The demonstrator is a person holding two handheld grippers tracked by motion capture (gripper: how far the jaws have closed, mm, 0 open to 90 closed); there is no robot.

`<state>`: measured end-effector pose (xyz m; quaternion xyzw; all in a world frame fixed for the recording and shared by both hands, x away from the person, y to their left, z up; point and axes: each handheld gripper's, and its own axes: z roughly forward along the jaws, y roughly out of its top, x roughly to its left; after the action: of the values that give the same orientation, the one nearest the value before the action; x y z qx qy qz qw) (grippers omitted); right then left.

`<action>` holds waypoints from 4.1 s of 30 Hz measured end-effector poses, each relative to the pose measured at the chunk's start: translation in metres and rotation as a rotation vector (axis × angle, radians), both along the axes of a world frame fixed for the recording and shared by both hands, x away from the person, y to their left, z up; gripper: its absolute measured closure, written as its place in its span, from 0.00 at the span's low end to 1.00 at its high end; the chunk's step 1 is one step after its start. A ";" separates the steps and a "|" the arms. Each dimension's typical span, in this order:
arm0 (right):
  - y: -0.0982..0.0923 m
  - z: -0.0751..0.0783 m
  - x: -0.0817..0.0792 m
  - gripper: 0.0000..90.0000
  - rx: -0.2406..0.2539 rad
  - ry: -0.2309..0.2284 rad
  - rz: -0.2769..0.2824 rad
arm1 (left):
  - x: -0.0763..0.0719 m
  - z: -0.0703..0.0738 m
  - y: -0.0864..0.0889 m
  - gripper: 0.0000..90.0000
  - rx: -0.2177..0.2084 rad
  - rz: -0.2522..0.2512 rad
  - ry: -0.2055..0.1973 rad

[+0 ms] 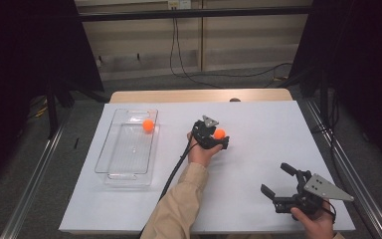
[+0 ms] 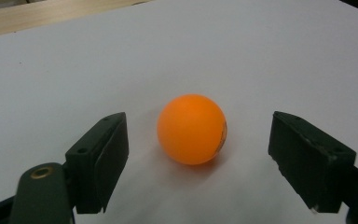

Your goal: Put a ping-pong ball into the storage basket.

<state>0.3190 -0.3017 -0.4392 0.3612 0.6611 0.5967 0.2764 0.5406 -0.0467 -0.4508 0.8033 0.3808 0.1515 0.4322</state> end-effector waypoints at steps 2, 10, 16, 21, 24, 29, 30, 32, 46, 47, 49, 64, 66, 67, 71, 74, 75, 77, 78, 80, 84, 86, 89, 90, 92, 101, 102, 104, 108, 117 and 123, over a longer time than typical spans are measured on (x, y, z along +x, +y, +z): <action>0.000 0.000 0.000 0.01 0.001 0.003 0.004 | 0.001 0.000 -0.001 0.25 0.008 -0.004 -0.009; -0.001 0.000 0.000 0.01 0.004 0.004 0.001 | 0.006 -0.005 -0.003 0.32 -0.015 0.015 -0.005; -0.001 0.000 0.000 0.01 0.008 0.005 0.000 | 0.008 -0.010 -0.004 0.39 0.010 0.006 0.005; -0.001 0.000 0.000 0.01 0.006 0.007 0.001 | 0.011 -0.009 -0.007 0.42 0.019 -0.008 0.003; -0.001 0.000 0.001 0.01 0.006 0.005 0.002 | 0.011 -0.009 -0.010 0.49 0.023 -0.009 0.012; -0.001 -0.001 0.001 0.01 0.006 0.007 0.005 | 0.011 -0.009 -0.009 0.56 0.022 -0.019 0.025; -0.002 0.000 0.001 0.01 0.005 0.005 0.004 | 0.011 -0.008 -0.009 0.56 0.024 -0.018 0.026; -0.002 -0.001 0.001 0.01 0.004 0.006 0.005 | 0.010 -0.006 -0.008 0.57 0.034 -0.013 0.036; 0.001 -0.001 0.001 0.01 0.003 0.006 0.005 | -0.001 0.005 -0.001 0.57 -0.007 -0.035 0.054; 0.001 -0.001 0.001 0.01 -0.001 0.002 0.006 | -0.002 0.004 -0.001 0.57 -0.024 -0.033 0.058; 0.001 -0.001 0.001 0.01 0.000 0.004 0.007 | -0.003 0.005 0.001 0.57 -0.031 -0.038 0.060; 0.002 -0.001 0.001 0.01 0.007 0.009 0.005 | -0.010 0.010 0.009 0.57 -0.025 -0.052 0.082; 0.002 -0.001 0.001 0.01 -0.004 0.006 0.008 | -0.011 0.011 0.010 0.57 -0.024 -0.055 0.082; 0.002 -0.001 0.001 0.01 -0.005 0.005 0.008 | -0.012 0.011 0.010 0.57 -0.025 -0.051 0.084; 0.002 -0.001 0.002 0.01 -0.005 0.004 0.007 | -0.015 0.014 0.013 0.57 -0.028 -0.062 0.075; 0.003 -0.001 0.002 0.01 -0.007 0.003 0.008 | -0.017 0.015 0.016 0.57 -0.023 -0.062 0.079; 0.003 -0.001 0.002 0.01 -0.008 0.002 0.010 | -0.018 0.015 0.016 0.57 -0.035 -0.059 0.074; 0.003 -0.001 0.002 0.01 -0.006 0.003 0.010 | -0.020 0.017 0.018 0.57 -0.031 -0.060 0.075; 0.003 -0.001 0.002 0.01 -0.008 0.005 0.011 | -0.021 0.018 0.020 0.57 -0.023 -0.059 0.078; 0.003 -0.002 0.002 0.01 -0.006 0.004 0.015 | -0.022 0.019 0.022 0.57 -0.022 -0.059 0.080; 0.003 -0.001 0.002 0.01 -0.012 0.003 0.011 | -0.025 0.020 0.025 0.57 -0.026 -0.062 0.075; 0.003 -0.002 0.002 0.01 -0.015 -0.002 0.011 | -0.026 0.021 0.026 0.57 -0.026 -0.058 0.072; 0.003 -0.002 0.002 0.01 -0.014 -0.001 0.011 | -0.027 0.022 0.028 0.57 -0.032 -0.058 0.074; 0.003 -0.002 0.002 0.01 -0.014 0.000 0.011 | -0.028 0.021 0.029 0.57 -0.041 -0.054 0.072; 0.004 -0.002 0.002 0.01 -0.015 0.005 0.014 | -0.029 0.022 0.030 0.57 -0.040 -0.053 0.069; 0.004 -0.002 0.003 0.01 -0.013 0.006 0.010 | -0.034 0.026 0.038 0.57 -0.030 -0.058 0.063; 0.004 -0.002 0.003 0.01 -0.010 0.006 0.012 | -0.035 0.026 0.038 0.57 -0.042 -0.052 0.064; 0.004 -0.002 0.003 0.01 -0.012 0.002 0.013 | -0.035 0.027 0.041 0.57 -0.029 -0.059 0.059; 0.004 -0.002 0.003 0.01 -0.013 0.001 0.013 | -0.037 0.027 0.043 0.57 -0.031 -0.055 0.056; 0.005 -0.002 0.004 0.01 -0.010 0.002 0.010 | -0.041 0.027 0.047 0.57 -0.039 -0.051 0.058; 0.005 -0.002 0.004 0.01 -0.009 0.002 0.013 | -0.044 0.031 0.050 0.57 -0.038 -0.053 0.053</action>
<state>0.3227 -0.2969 -0.4411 0.3563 0.6663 0.5952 0.2735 0.4964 0.0030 -0.4199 0.8084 0.3735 0.1112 0.4412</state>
